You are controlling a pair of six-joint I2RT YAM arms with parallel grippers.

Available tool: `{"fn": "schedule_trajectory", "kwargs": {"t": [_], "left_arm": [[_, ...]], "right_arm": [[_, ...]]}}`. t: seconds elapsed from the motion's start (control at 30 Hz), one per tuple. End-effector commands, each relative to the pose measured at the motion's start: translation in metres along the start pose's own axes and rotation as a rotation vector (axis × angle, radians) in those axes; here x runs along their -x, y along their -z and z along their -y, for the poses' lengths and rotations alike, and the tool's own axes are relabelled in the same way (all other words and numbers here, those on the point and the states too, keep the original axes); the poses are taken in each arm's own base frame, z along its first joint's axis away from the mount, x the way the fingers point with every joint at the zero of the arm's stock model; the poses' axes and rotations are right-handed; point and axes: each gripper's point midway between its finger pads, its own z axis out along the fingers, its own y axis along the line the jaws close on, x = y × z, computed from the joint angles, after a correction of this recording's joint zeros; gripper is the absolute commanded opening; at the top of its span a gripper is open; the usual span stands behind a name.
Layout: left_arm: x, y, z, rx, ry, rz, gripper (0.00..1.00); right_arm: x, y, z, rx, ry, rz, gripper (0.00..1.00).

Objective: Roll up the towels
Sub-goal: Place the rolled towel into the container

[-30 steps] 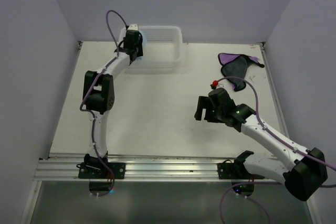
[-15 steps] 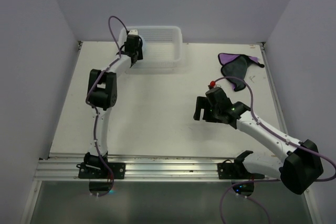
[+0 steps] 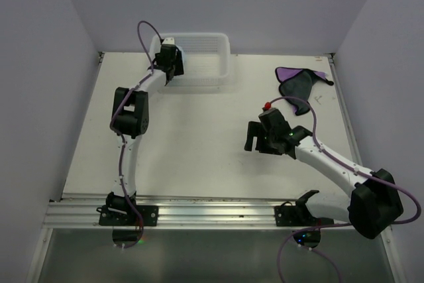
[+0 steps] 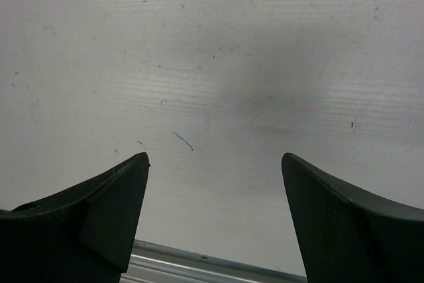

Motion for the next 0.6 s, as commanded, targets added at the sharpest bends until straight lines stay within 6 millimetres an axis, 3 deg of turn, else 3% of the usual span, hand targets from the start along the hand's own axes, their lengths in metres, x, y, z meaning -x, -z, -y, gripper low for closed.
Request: {"fn": "schedule_trajectory", "kwargs": {"t": [0.0, 0.33, 0.57], "left_arm": [[0.032, -0.001, 0.000, -0.009, 0.033, 0.091, 0.68], [0.026, 0.004, -0.004, 0.003, 0.032, 0.070, 0.75], [0.038, 0.014, -0.006, 0.019, 0.036, 0.084, 0.80]], "right_arm": [[0.011, 0.000, -0.008, 0.036, 0.004, 0.024, 0.86], [0.011, 0.002, -0.007, 0.048, -0.015, 0.019, 0.86], [0.011, 0.003, -0.008, 0.060, -0.026, 0.014, 0.86]]}}
